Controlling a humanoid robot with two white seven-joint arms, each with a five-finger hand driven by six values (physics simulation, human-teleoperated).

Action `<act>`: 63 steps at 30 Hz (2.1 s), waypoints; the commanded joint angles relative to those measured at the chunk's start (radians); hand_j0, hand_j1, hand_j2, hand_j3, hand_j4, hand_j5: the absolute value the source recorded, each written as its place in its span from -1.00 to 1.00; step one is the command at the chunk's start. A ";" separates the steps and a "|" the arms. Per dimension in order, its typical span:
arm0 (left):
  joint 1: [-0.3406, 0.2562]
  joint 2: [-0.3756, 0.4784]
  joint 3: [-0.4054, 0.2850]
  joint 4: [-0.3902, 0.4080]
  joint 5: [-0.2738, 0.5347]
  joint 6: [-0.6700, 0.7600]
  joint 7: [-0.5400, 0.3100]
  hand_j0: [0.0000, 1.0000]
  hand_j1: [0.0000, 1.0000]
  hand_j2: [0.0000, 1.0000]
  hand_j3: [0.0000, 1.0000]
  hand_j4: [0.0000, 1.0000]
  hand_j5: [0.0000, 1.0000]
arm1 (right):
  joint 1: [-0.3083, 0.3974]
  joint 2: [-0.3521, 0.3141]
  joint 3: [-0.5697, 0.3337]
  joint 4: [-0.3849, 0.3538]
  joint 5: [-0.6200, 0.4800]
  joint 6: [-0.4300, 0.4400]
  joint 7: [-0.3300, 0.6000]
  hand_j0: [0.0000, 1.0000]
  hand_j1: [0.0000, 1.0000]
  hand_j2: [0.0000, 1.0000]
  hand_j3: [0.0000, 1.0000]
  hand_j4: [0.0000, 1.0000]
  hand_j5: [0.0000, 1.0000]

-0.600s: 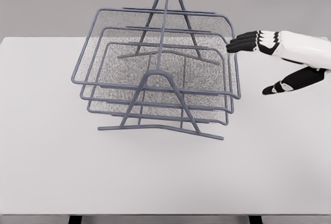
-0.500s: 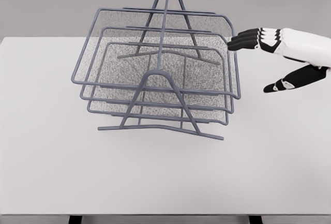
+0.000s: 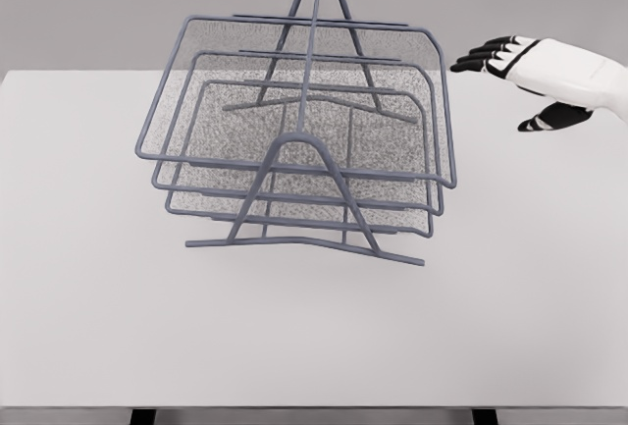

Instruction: Pull out the upper folder box with right arm

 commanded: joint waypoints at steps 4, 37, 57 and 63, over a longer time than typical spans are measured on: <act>0.000 0.000 0.000 0.000 0.000 0.000 0.000 1.00 1.00 1.00 1.00 1.00 1.00 | -0.003 0.006 0.034 -0.024 0.053 0.003 -0.001 1.00 1.00 1.00 1.00 1.00 1.00; 0.002 0.000 0.000 0.000 0.000 0.000 0.000 1.00 1.00 1.00 1.00 1.00 1.00 | -0.009 0.084 0.112 -0.057 0.147 0.003 -0.001 1.00 1.00 1.00 1.00 1.00 1.00; 0.000 0.000 0.000 0.000 0.000 0.000 0.000 1.00 1.00 1.00 1.00 1.00 1.00 | 0.008 0.017 0.071 -0.077 0.142 0.003 -0.001 1.00 1.00 1.00 1.00 1.00 1.00; 0.002 0.000 0.000 0.000 0.000 0.000 0.000 1.00 1.00 1.00 1.00 1.00 1.00 | 0.034 -0.019 0.035 -0.097 0.137 0.003 -0.001 1.00 1.00 1.00 1.00 1.00 1.00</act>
